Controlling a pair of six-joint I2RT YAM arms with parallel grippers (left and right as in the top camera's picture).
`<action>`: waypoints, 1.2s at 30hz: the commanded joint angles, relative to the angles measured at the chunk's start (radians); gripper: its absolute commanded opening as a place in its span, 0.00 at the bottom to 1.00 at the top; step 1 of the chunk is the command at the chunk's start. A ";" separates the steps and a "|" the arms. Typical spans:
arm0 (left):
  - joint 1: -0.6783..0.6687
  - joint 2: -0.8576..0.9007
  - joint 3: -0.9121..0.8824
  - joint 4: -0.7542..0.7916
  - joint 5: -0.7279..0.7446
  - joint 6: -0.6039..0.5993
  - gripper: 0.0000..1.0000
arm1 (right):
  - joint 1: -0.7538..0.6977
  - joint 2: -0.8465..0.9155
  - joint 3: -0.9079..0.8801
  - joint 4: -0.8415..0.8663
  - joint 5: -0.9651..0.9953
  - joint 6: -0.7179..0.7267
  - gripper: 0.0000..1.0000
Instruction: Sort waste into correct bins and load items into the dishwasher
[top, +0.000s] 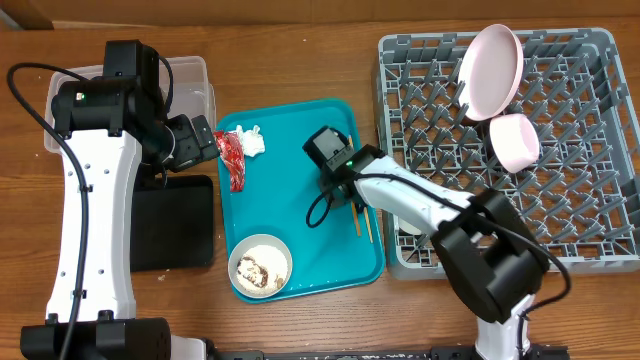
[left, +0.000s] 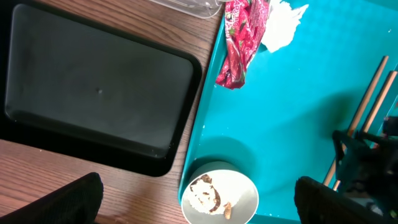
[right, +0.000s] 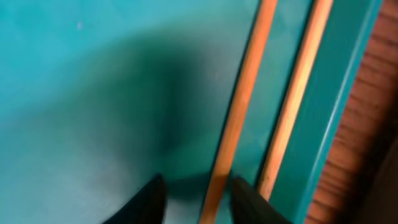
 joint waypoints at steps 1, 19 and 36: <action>0.000 0.004 0.013 0.002 -0.014 -0.016 1.00 | -0.005 0.014 -0.006 -0.007 -0.008 -0.003 0.25; 0.000 0.004 0.013 0.002 -0.014 -0.016 1.00 | -0.005 -0.185 0.167 -0.175 -0.040 0.014 0.04; 0.000 0.004 0.013 0.002 -0.014 -0.016 1.00 | -0.040 -0.357 0.201 -0.196 0.027 0.057 0.04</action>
